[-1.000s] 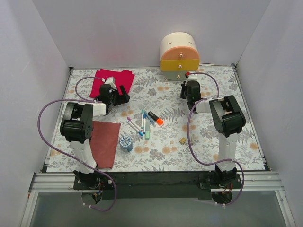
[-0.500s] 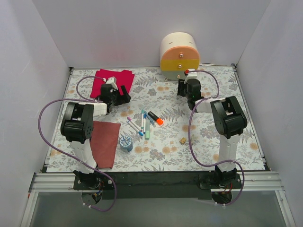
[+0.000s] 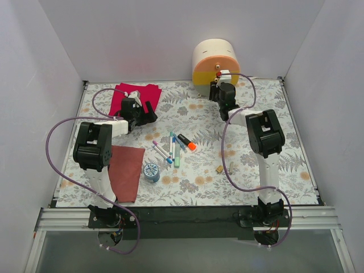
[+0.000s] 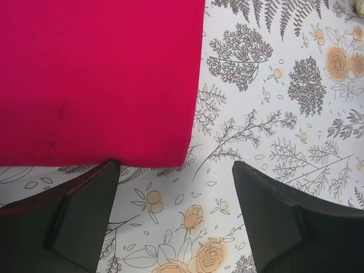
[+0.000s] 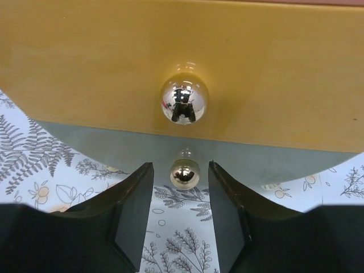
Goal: Sort the stationery into containers
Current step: Open the drawer in the storage box.
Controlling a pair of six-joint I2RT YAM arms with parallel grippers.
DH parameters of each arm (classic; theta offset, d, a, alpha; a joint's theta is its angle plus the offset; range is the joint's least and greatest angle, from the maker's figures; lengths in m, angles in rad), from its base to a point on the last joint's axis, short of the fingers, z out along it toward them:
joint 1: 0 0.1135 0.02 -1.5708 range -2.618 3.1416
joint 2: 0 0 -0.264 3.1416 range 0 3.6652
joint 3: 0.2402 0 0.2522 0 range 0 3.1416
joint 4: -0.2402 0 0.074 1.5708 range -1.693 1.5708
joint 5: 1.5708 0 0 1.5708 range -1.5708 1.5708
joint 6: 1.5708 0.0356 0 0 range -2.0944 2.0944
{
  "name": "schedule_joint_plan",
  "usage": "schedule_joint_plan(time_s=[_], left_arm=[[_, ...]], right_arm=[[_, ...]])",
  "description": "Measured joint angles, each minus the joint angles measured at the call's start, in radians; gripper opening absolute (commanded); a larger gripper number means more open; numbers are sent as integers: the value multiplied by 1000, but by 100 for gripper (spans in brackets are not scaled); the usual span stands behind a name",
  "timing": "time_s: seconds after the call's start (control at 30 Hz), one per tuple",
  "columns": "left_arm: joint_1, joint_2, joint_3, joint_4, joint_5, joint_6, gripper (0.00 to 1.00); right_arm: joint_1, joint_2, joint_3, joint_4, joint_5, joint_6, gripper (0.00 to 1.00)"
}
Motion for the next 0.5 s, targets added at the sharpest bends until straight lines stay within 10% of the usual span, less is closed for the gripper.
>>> schedule_joint_plan(time_s=[0.5], left_arm=[[21, 8, 0, 17, 21, -10, 81]], right_arm=[[8, 80, 120, -116, 64, -8, 31]])
